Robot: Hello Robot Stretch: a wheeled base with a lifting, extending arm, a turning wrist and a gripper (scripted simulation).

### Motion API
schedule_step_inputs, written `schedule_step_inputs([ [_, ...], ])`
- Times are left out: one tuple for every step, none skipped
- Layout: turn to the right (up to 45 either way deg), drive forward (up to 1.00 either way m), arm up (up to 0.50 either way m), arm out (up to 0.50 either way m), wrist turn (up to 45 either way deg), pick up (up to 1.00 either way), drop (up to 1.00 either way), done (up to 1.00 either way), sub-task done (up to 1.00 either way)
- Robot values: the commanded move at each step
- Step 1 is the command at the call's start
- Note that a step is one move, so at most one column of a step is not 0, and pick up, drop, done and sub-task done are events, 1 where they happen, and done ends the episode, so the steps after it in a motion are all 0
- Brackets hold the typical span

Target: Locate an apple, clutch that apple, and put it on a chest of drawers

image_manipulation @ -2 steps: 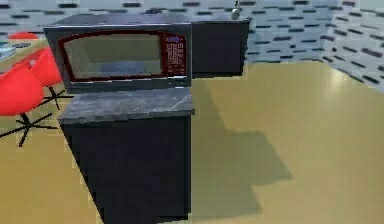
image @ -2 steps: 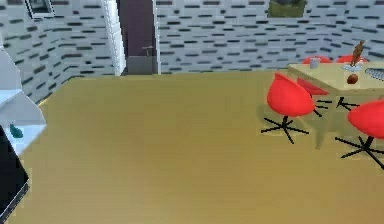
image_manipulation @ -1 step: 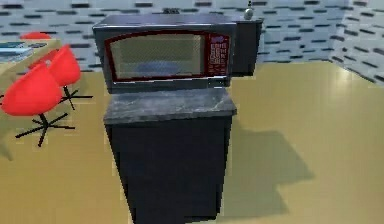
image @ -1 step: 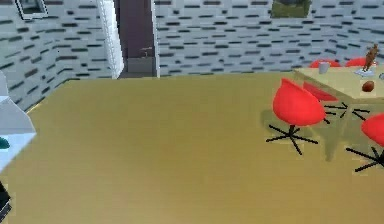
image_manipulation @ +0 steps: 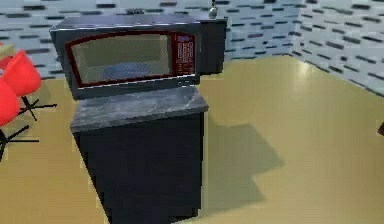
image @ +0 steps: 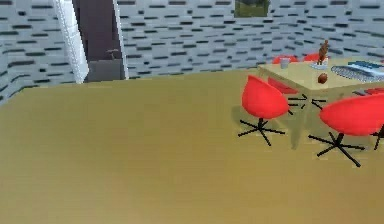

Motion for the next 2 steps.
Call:
schedule_step_inputs([
  [0.0,0.55,0.00,0.00,0.0,0.00,0.00,0.00,0.00],
  [12.0,0.00,0.00,0.00,0.0,0.00,0.00,0.00,0.00],
])
